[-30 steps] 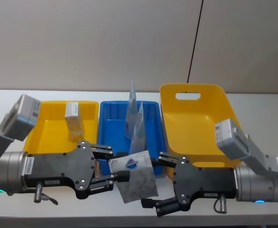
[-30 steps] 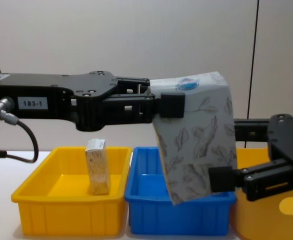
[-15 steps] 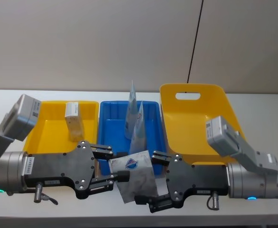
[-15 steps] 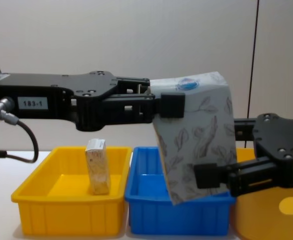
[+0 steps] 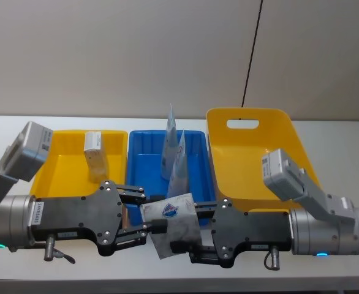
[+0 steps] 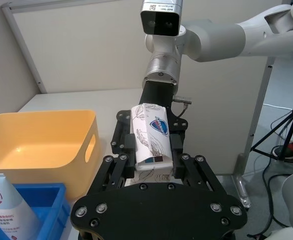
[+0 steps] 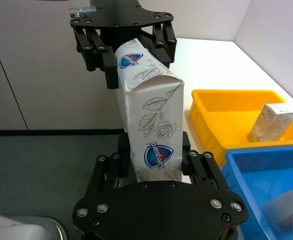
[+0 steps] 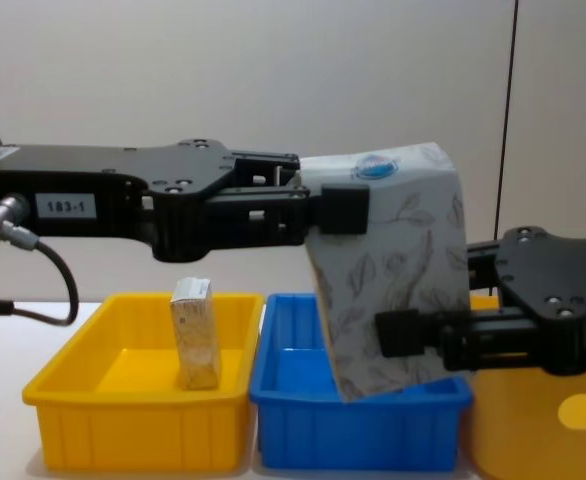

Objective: Bimanual collaborative sorting of washing and personal care products

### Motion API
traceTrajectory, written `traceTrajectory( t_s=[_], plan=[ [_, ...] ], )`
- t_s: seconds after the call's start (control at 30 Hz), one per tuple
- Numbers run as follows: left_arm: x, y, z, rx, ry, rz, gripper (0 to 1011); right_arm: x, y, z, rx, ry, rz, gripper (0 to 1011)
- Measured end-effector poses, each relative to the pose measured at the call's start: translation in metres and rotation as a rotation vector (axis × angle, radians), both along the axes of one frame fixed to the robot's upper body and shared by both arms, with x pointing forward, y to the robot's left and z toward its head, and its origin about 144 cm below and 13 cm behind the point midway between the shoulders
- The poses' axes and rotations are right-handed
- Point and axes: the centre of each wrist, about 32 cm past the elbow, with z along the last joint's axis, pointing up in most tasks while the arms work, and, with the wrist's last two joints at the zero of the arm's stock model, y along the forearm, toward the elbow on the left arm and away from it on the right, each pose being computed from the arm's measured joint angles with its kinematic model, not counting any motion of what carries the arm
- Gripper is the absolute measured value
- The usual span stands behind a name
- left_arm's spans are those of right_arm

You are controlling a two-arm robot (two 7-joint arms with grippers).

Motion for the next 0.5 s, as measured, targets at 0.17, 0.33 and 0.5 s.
traceTrajectory(
  t_s=[0.17,0.33,0.5],
  plan=[
    [0.0,0.0001,0.0001,0.0,0.0,0.001,366,0.0002,0.0005,0.0,-0.001,0.0,0.001,424],
    [0.0001,0.0001,0.0001,0.0,0.0,0.001,366,0.0004,0.0008,0.0,-0.001,0.0,0.002,391],
    [0.0,0.0001,0.0,0.0,0.0,0.001,427,0.0006,0.0009,0.0,-0.001,0.0,0.001,384]
  ],
)
